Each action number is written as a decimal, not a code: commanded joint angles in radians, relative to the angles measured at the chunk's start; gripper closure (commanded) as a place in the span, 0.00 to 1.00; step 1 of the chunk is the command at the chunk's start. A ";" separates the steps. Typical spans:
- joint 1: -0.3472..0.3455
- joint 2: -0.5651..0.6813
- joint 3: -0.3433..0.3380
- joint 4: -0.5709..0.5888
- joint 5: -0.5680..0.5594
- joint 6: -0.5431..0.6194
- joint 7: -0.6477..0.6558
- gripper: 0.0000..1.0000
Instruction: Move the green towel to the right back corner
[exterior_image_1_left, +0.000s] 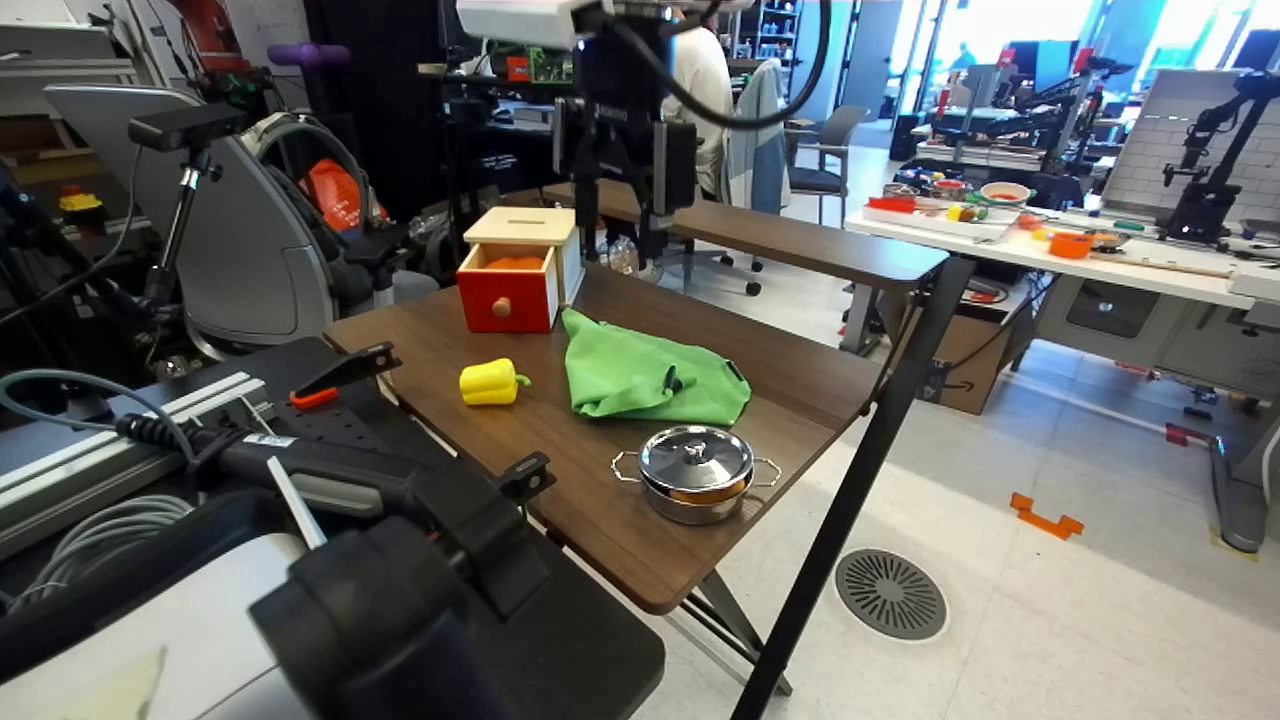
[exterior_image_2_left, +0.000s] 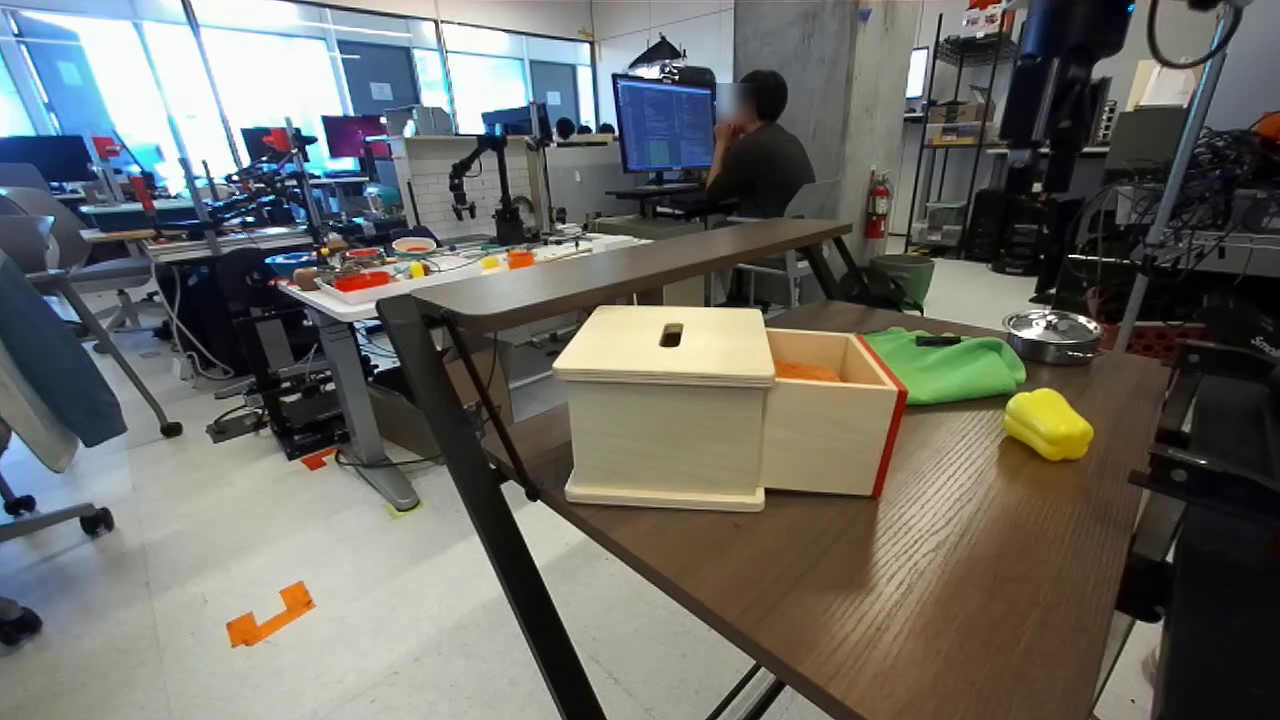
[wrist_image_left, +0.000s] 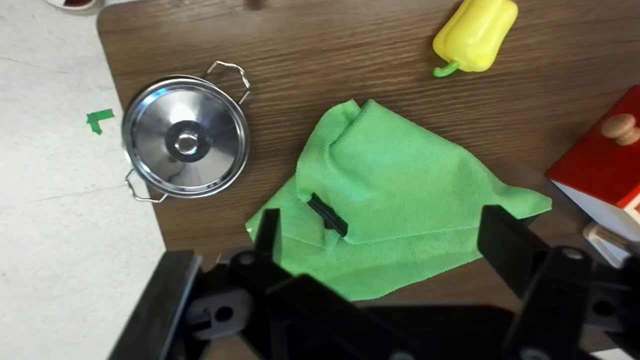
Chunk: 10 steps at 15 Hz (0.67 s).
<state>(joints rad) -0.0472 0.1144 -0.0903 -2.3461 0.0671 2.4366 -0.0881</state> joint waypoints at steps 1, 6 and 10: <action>-0.010 0.193 0.043 0.129 0.060 0.044 -0.029 0.00; -0.015 0.367 0.090 0.247 0.047 0.022 -0.021 0.00; -0.011 0.415 0.108 0.255 0.031 0.000 -0.016 0.00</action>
<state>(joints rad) -0.0482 0.5048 -0.0006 -2.1092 0.0970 2.4705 -0.0904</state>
